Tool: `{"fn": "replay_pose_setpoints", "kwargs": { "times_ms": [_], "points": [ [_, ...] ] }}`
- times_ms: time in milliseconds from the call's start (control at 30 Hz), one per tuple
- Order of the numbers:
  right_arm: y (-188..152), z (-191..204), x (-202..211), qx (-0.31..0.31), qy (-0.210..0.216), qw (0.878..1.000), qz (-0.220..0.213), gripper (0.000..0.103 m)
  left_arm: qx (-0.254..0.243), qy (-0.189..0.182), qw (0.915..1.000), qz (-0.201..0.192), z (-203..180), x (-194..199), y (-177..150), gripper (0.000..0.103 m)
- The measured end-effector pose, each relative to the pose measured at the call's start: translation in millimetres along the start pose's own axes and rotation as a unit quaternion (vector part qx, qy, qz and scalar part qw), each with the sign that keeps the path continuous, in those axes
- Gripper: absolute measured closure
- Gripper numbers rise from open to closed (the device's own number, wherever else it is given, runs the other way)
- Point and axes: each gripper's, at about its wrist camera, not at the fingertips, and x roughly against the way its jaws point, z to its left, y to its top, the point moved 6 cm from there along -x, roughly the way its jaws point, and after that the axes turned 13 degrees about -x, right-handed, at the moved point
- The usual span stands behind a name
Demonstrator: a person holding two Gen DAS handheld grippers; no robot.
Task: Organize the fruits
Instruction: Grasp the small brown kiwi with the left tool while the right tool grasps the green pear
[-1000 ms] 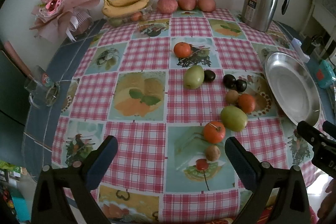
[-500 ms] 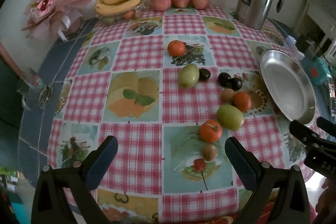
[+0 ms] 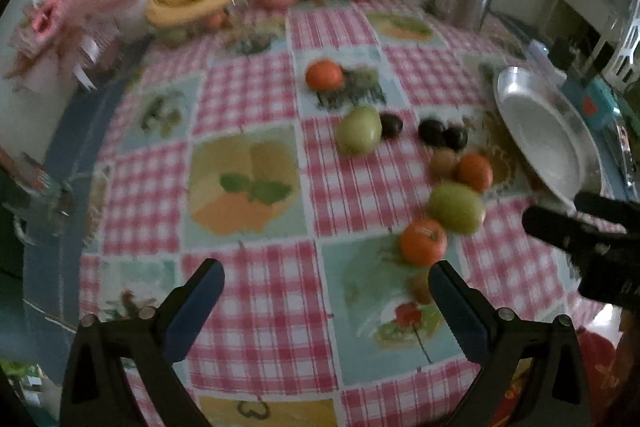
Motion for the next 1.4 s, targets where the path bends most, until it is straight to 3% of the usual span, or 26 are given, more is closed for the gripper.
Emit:
{"fn": "replay_pose_setpoints", "kwargs": {
  "times_ms": [233,333,467,800,900,1033,1267,1400],
  "points": [
    [0.2,5.9,-19.9,-0.004,-0.002,1.000,0.025,0.010,0.001,-0.035,0.9993,0.014,-8.4,-16.0,-5.9,0.002],
    [-1.0,7.1,-26.4,-0.004,0.000,0.999,0.035,0.016,-0.009,-0.047,0.9986,0.020,-14.1,-20.3,-5.8,0.005],
    [-2.0,2.8,-32.0,-0.014,0.000,0.999,0.043,0.017,-0.033,-0.076,0.9959,0.037,-30.7,-29.9,-6.5,0.011],
    [-1.9,-1.5,-30.8,-0.019,0.003,0.999,0.041,0.017,-0.090,-0.107,0.9880,0.066,-68.8,-51.9,-3.2,0.037],
    [-1.9,-3.4,-30.1,-0.022,0.005,0.999,0.041,0.017,-0.094,-0.109,0.9872,0.068,-75.7,-57.2,-0.9,0.048],
    [-1.8,-3.8,-30.4,-0.023,0.005,0.999,0.041,0.018,-0.099,-0.115,0.9865,0.063,-86.5,-61.5,2.8,0.052],
    [-1.6,-3.8,-31.6,-0.023,0.001,0.999,0.042,0.018,-0.095,-0.140,0.9840,0.057,-90.4,-59.2,5.9,0.073],
    [-1.2,-4.1,-32.1,-0.026,-0.001,0.999,0.042,0.018,-0.088,-0.149,0.9835,0.053,-86.9,-60.5,4.6,0.076]
  ]
}}
